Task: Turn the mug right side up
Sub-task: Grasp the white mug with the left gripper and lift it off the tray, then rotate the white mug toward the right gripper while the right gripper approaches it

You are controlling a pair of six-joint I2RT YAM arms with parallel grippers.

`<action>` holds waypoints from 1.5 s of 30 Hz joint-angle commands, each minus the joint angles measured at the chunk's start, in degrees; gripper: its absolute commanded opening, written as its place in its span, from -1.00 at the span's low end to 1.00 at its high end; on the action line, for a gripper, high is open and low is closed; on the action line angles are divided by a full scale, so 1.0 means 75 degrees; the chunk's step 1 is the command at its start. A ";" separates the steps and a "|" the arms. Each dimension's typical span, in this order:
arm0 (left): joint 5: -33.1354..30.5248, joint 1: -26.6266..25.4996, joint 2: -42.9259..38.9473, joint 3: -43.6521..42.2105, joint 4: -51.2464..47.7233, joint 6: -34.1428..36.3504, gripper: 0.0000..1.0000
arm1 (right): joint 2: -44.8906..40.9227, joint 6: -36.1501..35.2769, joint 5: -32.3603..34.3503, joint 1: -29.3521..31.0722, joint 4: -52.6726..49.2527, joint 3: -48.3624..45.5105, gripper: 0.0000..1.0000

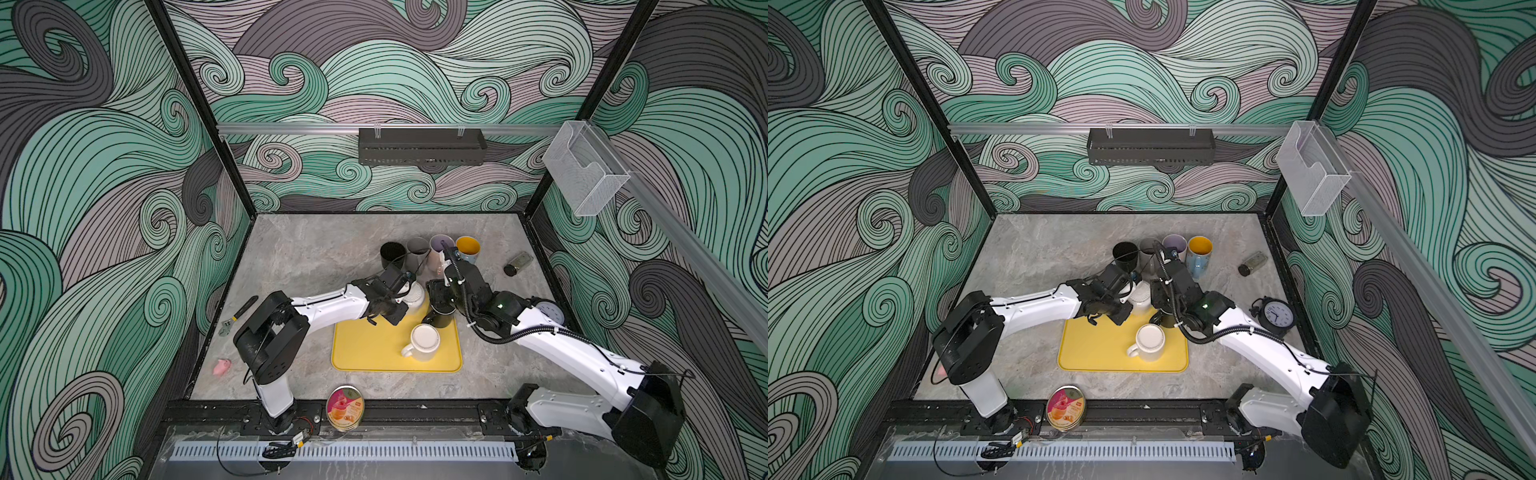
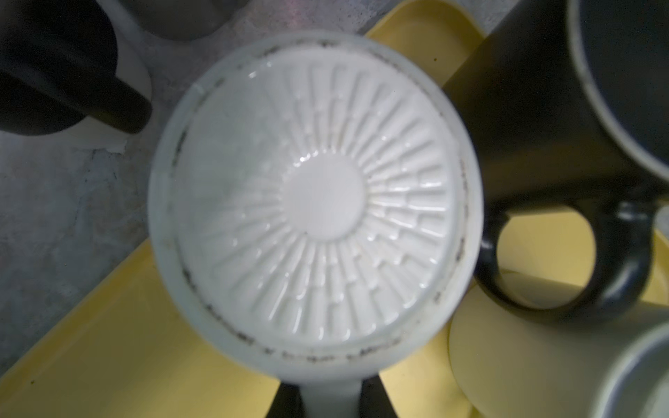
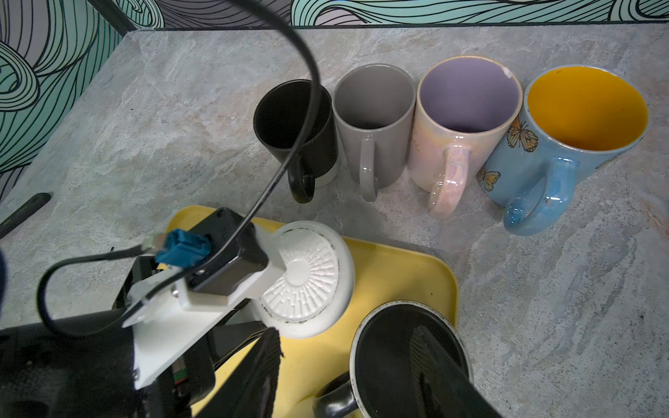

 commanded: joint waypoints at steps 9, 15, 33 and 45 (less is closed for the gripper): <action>-0.0476 -0.0118 -0.1973 -0.0555 0.0366 -0.0080 -1.00 | -0.0307 0.0074 -0.0067 -0.0034 0.0173 0.0219 0.18; -0.0733 -0.0129 -0.3073 -0.0957 0.0487 -0.0158 -1.00 | -0.0515 0.0107 -0.0067 -0.0045 0.0716 -0.0136 0.18; 0.1725 0.1843 -0.6492 -0.2610 0.4137 -0.3651 -1.00 | -0.1213 0.0313 -0.0912 -0.0250 0.1443 -0.0574 0.18; 0.4834 0.3206 -0.4536 -0.3376 1.1455 -0.9342 -1.00 | -0.1056 0.1900 -0.4533 -0.0808 0.4193 -0.1095 0.18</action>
